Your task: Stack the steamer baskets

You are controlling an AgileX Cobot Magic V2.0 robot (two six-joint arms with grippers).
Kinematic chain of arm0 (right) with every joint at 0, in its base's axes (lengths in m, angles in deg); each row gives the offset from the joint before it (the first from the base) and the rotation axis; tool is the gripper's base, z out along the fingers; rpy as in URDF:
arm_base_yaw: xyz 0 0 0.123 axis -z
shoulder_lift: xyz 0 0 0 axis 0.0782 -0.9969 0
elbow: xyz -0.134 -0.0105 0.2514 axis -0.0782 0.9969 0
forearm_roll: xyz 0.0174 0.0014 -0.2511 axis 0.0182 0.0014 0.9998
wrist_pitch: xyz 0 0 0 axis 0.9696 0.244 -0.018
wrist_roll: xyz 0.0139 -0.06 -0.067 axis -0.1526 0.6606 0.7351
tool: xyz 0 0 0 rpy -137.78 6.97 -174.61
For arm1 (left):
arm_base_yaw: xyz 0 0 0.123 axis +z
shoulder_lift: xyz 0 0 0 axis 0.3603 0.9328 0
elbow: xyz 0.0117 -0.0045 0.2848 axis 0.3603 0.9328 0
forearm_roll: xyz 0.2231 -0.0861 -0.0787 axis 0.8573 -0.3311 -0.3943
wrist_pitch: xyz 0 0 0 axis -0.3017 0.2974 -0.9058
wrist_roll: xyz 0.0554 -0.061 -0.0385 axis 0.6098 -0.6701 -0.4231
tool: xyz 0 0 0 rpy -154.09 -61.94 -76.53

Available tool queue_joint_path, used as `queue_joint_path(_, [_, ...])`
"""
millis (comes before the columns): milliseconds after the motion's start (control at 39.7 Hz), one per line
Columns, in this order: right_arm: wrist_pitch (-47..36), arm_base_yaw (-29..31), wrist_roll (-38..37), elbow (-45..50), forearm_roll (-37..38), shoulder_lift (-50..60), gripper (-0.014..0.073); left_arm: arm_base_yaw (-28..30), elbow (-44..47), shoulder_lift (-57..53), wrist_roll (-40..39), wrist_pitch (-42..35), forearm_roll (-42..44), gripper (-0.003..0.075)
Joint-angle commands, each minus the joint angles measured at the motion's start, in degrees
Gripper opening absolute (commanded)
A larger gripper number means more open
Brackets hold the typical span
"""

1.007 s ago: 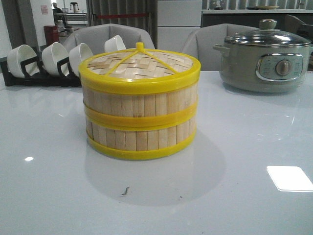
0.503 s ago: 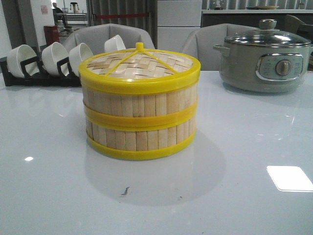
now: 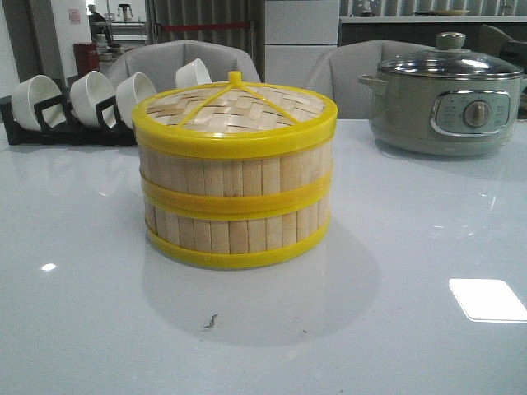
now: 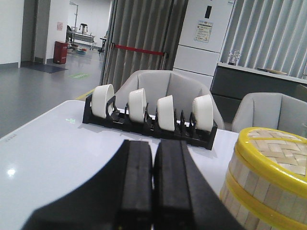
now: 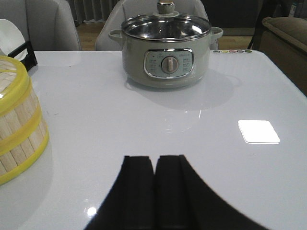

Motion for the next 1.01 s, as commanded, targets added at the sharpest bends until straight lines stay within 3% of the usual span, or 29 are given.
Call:
queue_joint_path(0, [-5.2, 0.3, 0.0, -1.7, 0.4, -0.5, 0.0055, 0.1, 0.0, -0.9, -0.5, -3.9, 0.7, 0.0087])
queue_joint_path(654, [-5.2, 0.3, 0.0, -1.7, 0.4, -0.5, 0.0055, -0.1, 0.0, -0.8, -0.3, -3.3, 0.8, 0.0087])
queue_joint_path(805, [-5.2, 0.3, 0.0, -1.7, 0.4, -0.5, 0.0055, -0.1, 0.0, -0.8, 16.1, -3.3, -12.2, 0.0087])
queue_joint_path(981, [-5.2, 0.3, 0.0, -1.7, 0.4, -0.5, 0.0055, 0.0, 0.0, -0.8, 16.3, -3.3, -9.4, 0.0087])
